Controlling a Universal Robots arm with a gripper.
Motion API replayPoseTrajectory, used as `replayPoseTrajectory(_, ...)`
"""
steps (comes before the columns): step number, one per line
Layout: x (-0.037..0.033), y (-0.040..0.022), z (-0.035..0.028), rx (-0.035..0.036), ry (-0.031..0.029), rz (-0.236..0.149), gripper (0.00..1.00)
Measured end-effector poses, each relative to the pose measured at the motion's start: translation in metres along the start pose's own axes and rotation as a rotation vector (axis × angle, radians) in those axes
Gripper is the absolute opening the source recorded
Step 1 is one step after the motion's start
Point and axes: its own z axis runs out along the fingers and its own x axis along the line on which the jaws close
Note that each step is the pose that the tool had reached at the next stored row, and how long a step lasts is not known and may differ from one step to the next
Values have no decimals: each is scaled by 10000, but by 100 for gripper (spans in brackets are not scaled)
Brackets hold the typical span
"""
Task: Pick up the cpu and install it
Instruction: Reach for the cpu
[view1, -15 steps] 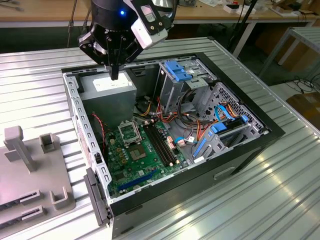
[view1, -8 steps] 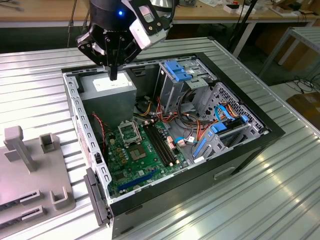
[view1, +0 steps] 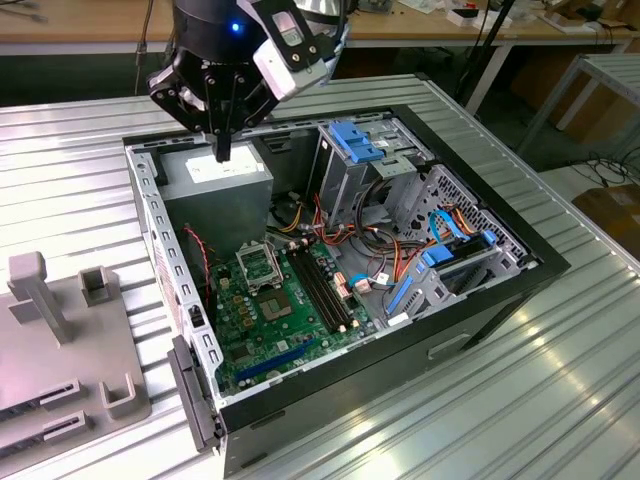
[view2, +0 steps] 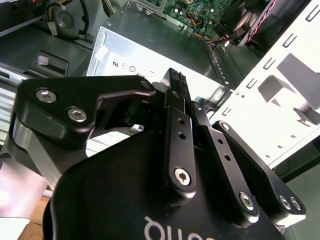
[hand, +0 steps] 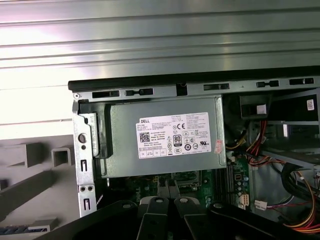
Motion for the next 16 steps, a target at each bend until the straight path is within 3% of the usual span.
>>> replayPoseTrajectory(16, 120, -10, 7, 0, 0, 0, 11)
